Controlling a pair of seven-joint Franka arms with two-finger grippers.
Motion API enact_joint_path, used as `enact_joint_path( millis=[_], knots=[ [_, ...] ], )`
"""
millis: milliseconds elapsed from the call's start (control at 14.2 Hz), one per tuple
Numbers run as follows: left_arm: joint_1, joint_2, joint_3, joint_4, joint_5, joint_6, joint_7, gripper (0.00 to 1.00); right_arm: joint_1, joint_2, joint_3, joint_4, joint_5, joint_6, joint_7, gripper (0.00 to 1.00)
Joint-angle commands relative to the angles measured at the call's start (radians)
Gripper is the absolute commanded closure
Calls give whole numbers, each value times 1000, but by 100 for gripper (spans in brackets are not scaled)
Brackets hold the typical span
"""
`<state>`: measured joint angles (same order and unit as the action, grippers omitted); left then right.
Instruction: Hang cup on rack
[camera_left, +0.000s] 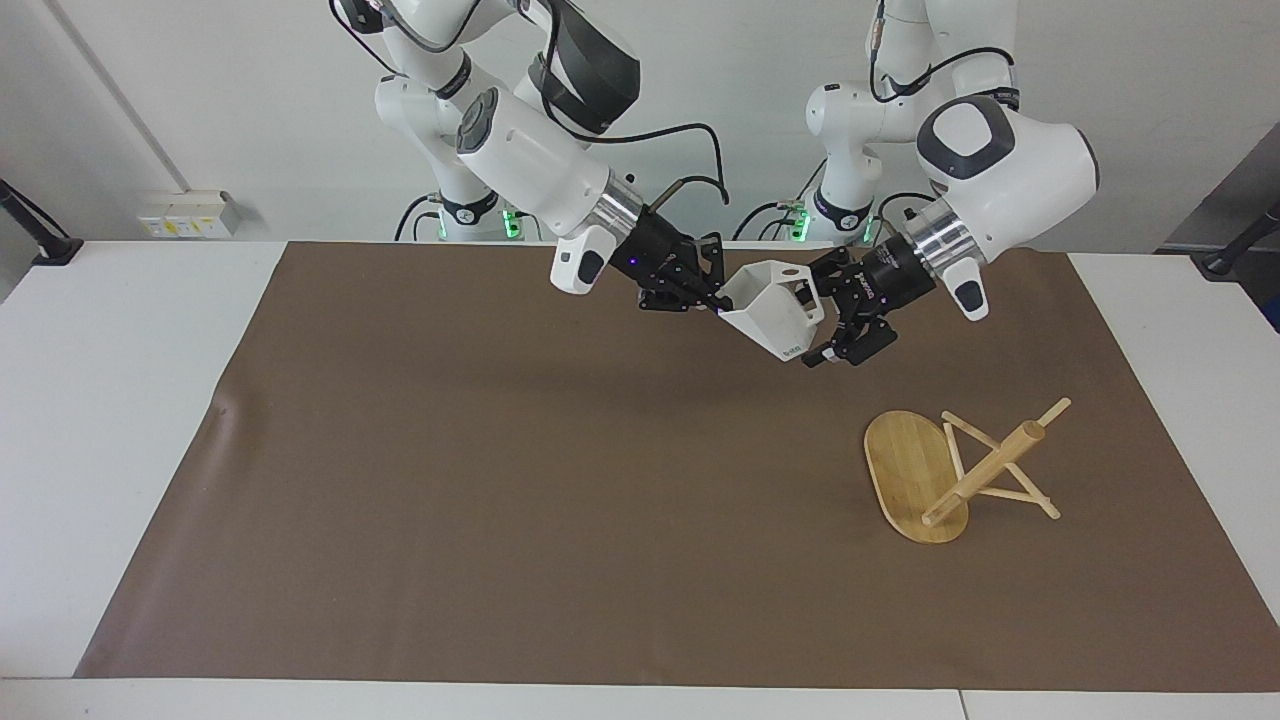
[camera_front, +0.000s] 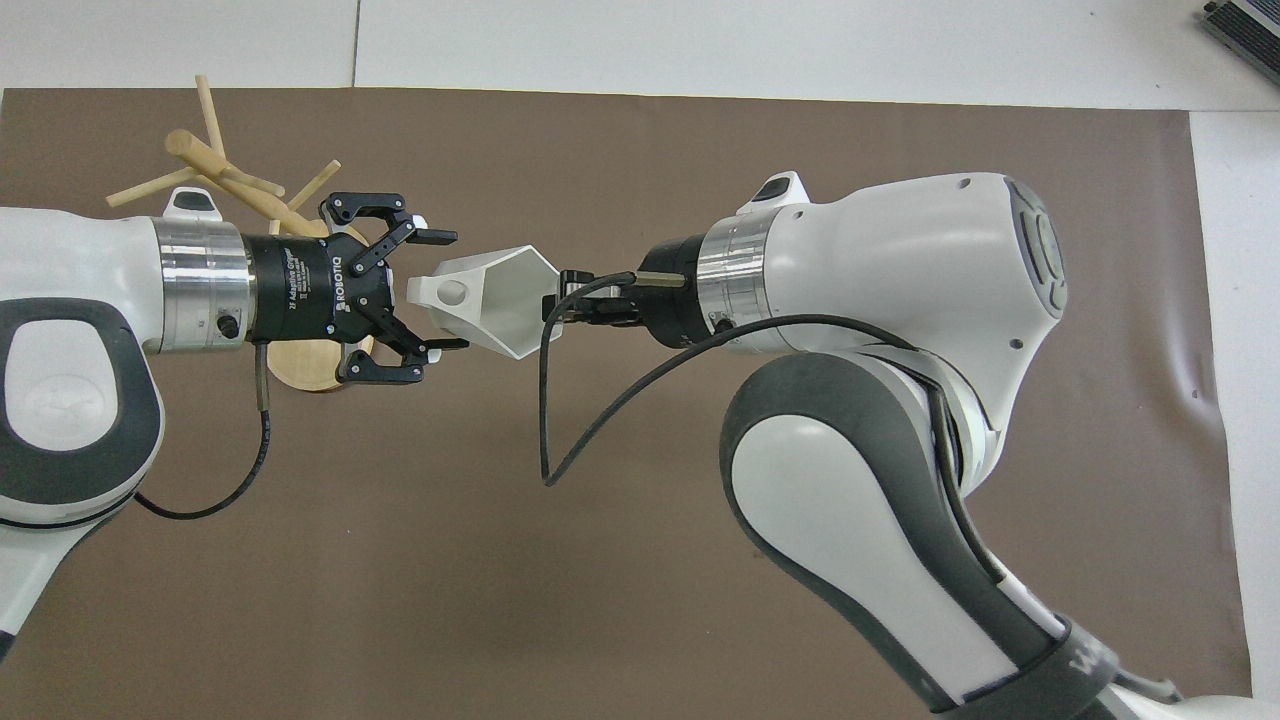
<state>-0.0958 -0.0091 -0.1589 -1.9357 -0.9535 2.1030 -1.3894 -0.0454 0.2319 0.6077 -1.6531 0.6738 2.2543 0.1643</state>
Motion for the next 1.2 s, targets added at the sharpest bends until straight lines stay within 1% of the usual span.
enact_joint_path(
  millis=[0, 71, 141, 212, 353, 494, 564, 635, 917, 1058, 1128],
  knots=[
    [-28, 18, 12, 21, -13, 19, 33, 57, -7, -11, 15, -10, 13, -27, 8, 100],
    [-28, 17, 12, 21, -11, 12, 35, 79, -7, -11, 15, -10, 13, -27, 8, 100],
    [-28, 17, 12, 21, -8, 11, 39, 97, -7, -11, 15, -10, 13, -28, 8, 100],
    [-28, 17, 13, 21, -7, 3, 67, 100, -7, -11, 15, -10, 13, -28, 8, 100],
    [-27, 14, 13, 18, -7, -15, 127, 100, -7, -11, 15, -10, 13, -27, 17, 100],
    [-18, 8, 13, 12, -11, -26, 127, 100, -7, -11, 15, -10, 12, -27, 21, 84],
    [-16, 9, 13, 12, -11, -28, 127, 100, -11, -11, 15, -10, 12, -28, 21, 70],
    [-18, 9, 13, 12, -11, -28, 125, 100, -16, -11, 14, -10, 9, -30, 21, 63],
    [-15, 8, 15, 11, -10, -37, 119, 100, -25, -14, 9, -10, 9, -45, 20, 52],
    [-18, 8, 16, 11, -8, -35, 110, 100, -33, -14, 4, -10, 9, -47, 17, 40],
    [-19, 8, 18, 11, -8, -32, 105, 100, -36, -14, 1, -10, 9, -51, 12, 32]
  ],
)
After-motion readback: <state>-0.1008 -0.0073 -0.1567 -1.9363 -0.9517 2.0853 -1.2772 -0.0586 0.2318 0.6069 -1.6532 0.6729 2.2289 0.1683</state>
